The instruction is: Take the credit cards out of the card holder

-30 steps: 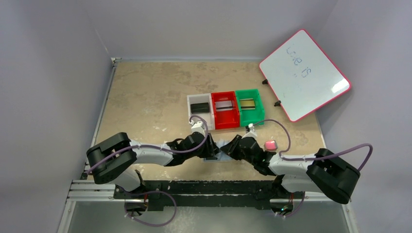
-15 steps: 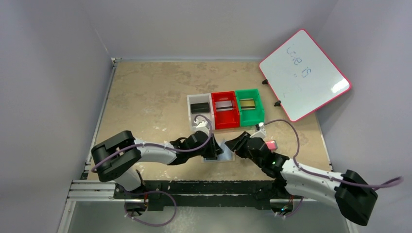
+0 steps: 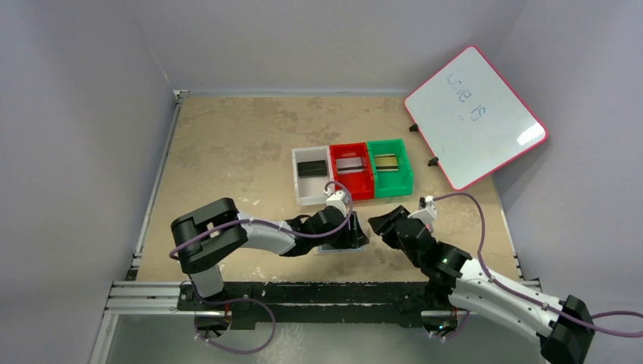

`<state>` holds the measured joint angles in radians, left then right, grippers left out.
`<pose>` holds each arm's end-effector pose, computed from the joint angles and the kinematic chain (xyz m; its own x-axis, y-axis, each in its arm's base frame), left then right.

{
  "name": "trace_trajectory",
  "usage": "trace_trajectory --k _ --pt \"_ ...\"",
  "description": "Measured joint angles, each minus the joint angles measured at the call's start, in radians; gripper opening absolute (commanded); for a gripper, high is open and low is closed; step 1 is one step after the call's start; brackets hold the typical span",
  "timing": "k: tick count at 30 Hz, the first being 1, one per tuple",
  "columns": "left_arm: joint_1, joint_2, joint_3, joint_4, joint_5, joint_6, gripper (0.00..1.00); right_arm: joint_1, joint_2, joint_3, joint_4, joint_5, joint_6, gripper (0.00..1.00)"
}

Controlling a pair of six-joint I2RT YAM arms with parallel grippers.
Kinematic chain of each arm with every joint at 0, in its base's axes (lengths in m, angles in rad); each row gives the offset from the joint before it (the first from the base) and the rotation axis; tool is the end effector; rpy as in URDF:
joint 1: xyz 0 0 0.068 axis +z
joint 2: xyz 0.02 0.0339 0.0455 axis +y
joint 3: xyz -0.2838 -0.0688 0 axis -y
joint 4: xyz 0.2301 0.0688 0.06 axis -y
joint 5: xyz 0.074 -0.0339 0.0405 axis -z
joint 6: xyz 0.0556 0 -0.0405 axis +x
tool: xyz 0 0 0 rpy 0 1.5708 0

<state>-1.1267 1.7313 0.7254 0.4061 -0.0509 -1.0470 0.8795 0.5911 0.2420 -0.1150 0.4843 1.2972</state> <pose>0.1513 -0.3113 0.1583 -0.8866 -0.1494 -0.4377 0.2320 0.6750 -0.7004 0.1036 0.0846 0.1942 -0.4780 0.7589 -0.4423 0.1623 0.5711 0.8047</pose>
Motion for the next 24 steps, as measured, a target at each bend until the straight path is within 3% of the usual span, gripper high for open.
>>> trace_trajectory --k 6,10,14,18,24 --pt "-0.019 0.006 0.007 0.008 -0.018 0.001 0.50 0.000 0.021 0.001 -0.039 0.002 0.013 0.51" --pt "-0.031 -0.076 0.008 -0.121 -0.090 0.019 0.57 0.000 0.035 0.024 -0.077 0.006 0.013 0.53" --pt "-0.034 -0.246 0.008 -0.280 -0.236 0.039 0.67 0.000 0.038 0.076 -0.090 0.023 0.002 0.64" --pt "-0.033 -0.418 0.008 -0.420 -0.407 0.045 0.73 0.000 0.054 0.119 -0.064 0.011 -0.060 0.65" --pt "-0.019 -0.534 -0.014 -0.607 -0.587 0.005 0.74 0.000 0.156 0.123 0.088 -0.096 -0.208 0.64"
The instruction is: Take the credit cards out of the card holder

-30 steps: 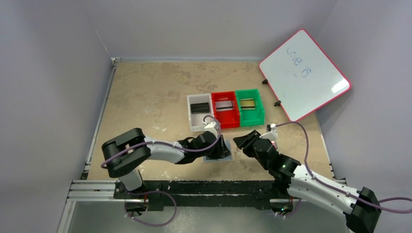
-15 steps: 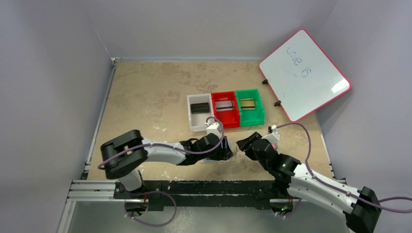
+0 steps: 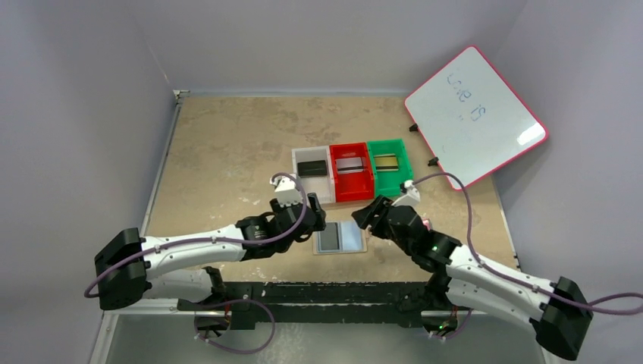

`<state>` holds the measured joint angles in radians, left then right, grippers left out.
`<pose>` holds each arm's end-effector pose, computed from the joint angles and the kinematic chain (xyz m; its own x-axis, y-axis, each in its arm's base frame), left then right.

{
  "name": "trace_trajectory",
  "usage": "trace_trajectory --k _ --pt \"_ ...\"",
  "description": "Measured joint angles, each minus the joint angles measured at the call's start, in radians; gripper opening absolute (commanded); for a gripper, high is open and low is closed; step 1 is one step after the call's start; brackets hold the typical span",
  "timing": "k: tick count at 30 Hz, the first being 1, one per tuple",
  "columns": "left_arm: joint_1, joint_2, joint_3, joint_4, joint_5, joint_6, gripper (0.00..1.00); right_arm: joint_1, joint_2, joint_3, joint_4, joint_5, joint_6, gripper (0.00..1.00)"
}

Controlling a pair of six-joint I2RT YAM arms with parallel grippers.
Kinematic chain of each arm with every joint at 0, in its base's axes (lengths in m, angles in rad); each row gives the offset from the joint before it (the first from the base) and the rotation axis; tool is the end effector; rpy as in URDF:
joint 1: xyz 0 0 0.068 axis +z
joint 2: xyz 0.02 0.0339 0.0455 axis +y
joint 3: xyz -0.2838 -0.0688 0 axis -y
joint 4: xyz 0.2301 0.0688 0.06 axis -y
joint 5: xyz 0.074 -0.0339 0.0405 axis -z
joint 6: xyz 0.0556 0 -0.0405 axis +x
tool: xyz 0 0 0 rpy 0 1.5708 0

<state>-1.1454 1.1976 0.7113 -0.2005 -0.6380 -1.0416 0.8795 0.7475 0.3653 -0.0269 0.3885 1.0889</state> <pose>0.1291 -0.2047 0.2480 -0.5996 -0.3567 -0.7164 0.0476 0.8777 -0.4769 0.1200 0.1120 0.2264 -0.5530 0.6181 -0.5587 -0.0030 0.6691 0.7432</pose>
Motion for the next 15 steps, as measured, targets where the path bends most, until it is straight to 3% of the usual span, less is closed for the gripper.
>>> trace_trajectory --k 7,15 --pt "0.038 -0.010 -0.088 -0.113 -0.040 -0.084 0.65 0.000 0.232 0.022 0.150 -0.190 -0.093 0.50" --pt "0.039 -0.069 -0.180 -0.021 0.014 -0.119 0.59 0.000 0.431 0.038 0.262 -0.346 -0.106 0.43"
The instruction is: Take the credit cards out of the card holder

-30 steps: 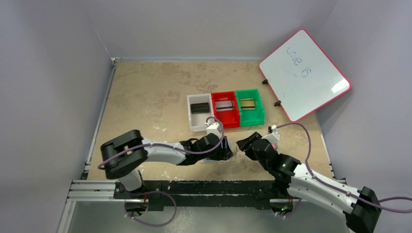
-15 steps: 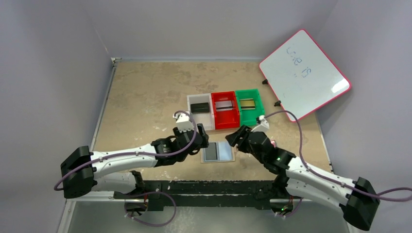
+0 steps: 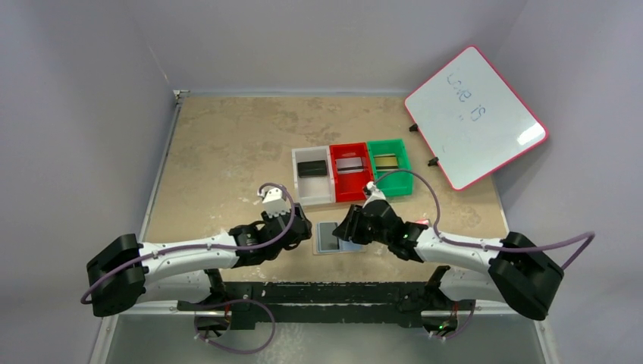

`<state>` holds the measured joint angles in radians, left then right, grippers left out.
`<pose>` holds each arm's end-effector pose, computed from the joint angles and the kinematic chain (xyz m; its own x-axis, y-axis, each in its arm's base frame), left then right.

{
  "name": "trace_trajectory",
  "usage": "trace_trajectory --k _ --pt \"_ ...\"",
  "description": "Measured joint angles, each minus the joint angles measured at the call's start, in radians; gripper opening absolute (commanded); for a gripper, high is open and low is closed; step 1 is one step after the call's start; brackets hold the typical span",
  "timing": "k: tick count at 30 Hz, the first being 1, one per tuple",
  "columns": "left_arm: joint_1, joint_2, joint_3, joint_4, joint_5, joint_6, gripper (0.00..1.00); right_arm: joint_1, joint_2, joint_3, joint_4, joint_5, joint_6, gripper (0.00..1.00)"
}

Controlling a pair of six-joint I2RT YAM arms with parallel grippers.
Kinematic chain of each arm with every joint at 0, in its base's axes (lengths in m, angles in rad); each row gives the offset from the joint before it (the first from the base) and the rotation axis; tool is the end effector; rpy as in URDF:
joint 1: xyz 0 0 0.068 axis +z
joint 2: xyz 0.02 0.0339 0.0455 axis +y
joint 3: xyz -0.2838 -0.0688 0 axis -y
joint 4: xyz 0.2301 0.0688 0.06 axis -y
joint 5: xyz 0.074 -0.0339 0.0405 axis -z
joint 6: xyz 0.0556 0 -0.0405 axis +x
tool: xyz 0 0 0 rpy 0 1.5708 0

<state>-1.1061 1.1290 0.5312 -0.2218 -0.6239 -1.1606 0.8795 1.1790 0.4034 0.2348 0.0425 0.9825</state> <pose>0.1204 -0.1677 0.2031 -0.6321 -0.3999 -0.6637 -0.0823 0.8864 -0.4556 0.1478 0.1749 0.1908 -0.8032 0.3331 -0.4939 -0.1412 0.6990 0.7010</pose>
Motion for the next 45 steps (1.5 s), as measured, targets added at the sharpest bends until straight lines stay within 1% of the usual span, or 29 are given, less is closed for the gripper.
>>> trace_trajectory --k 6,13,20,28,31,38,45 --pt "0.000 0.011 -0.004 0.105 0.074 0.016 0.54 0.000 0.057 0.002 0.040 -0.017 0.000 0.37" --pt "0.000 0.093 -0.003 0.175 0.146 0.029 0.49 0.000 0.111 0.043 0.041 -0.007 -0.002 0.36" --pt "0.000 0.158 0.004 0.231 0.193 0.032 0.45 -0.004 0.153 0.047 0.041 -0.005 -0.001 0.35" --pt "0.000 0.196 0.031 0.260 0.229 0.039 0.41 -0.010 0.184 0.047 0.048 -0.004 0.005 0.33" --pt "0.000 0.220 0.044 0.262 0.236 0.046 0.38 -0.010 0.194 0.048 0.055 -0.004 0.009 0.33" --pt "0.000 0.322 0.094 0.230 0.249 0.056 0.29 -0.010 0.203 0.049 0.063 0.000 0.031 0.30" --pt "0.000 0.345 0.120 0.196 0.250 0.058 0.23 -0.012 0.203 0.049 0.063 0.004 0.040 0.30"
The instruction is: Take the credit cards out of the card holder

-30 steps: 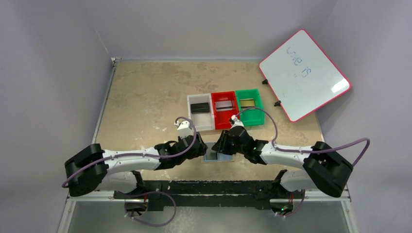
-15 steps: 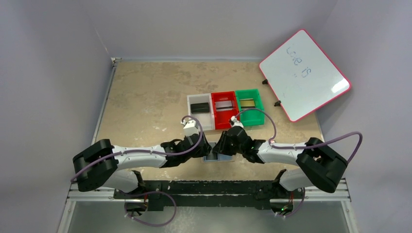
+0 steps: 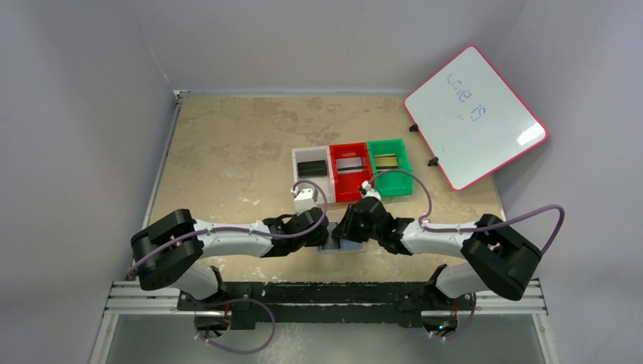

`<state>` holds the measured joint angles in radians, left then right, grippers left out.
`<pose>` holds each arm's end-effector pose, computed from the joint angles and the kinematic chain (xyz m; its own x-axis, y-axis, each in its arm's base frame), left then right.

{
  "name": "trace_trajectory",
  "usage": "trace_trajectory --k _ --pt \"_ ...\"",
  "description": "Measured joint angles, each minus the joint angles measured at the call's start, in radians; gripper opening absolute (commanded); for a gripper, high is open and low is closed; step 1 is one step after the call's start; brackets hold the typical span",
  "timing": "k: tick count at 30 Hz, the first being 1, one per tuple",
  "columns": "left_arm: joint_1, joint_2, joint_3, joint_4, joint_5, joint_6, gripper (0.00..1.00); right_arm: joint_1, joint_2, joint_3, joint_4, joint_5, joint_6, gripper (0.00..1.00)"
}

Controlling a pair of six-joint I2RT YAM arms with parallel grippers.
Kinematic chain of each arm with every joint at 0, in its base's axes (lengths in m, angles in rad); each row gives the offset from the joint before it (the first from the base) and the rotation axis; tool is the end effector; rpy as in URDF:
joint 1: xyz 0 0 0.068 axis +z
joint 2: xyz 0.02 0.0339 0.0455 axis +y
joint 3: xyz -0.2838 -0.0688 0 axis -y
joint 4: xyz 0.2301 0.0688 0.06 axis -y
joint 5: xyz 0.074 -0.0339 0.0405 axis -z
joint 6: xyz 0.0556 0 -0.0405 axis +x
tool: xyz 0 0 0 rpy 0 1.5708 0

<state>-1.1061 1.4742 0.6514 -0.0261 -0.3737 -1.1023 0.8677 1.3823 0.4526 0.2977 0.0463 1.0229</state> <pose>0.1419 -0.2378 0.1737 -0.7980 -0.2617 -0.5429 0.0269 0.8844 -0.4659 0.1682 0.1944 0.1672 -0.8288 0.3409 -0.4436 -0.0583 0.7360 0.6745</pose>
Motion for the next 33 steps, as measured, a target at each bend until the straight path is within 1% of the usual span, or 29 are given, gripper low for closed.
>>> trace_trajectory --k 6,10,13,19,22,23,27,33 --pt "0.000 0.014 0.014 -0.018 -0.005 0.004 0.20 -0.010 -0.001 -0.009 0.016 0.003 0.009 0.28" --pt "0.000 0.014 0.014 -0.020 -0.009 0.002 0.16 -0.026 -0.003 -0.042 0.072 -0.022 0.016 0.24" --pt "0.000 0.016 0.014 -0.021 -0.010 0.002 0.14 -0.042 -0.004 -0.067 0.114 -0.047 0.026 0.23" --pt "0.000 0.021 0.014 -0.020 -0.012 -0.005 0.09 -0.087 -0.004 -0.122 0.208 -0.118 0.036 0.13" --pt "0.000 0.022 0.014 -0.019 -0.013 -0.005 0.08 -0.109 -0.004 -0.156 0.261 -0.151 0.046 0.01" --pt "0.000 0.022 0.014 -0.019 -0.013 -0.006 0.07 -0.114 -0.004 -0.165 0.275 -0.159 0.050 0.00" --pt "0.000 0.023 0.014 -0.019 -0.016 -0.006 0.07 -0.132 -0.004 -0.188 0.322 -0.192 0.058 0.00" --pt "0.000 0.023 0.014 -0.020 -0.022 -0.006 0.07 -0.152 -0.015 -0.203 0.344 -0.209 0.058 0.00"
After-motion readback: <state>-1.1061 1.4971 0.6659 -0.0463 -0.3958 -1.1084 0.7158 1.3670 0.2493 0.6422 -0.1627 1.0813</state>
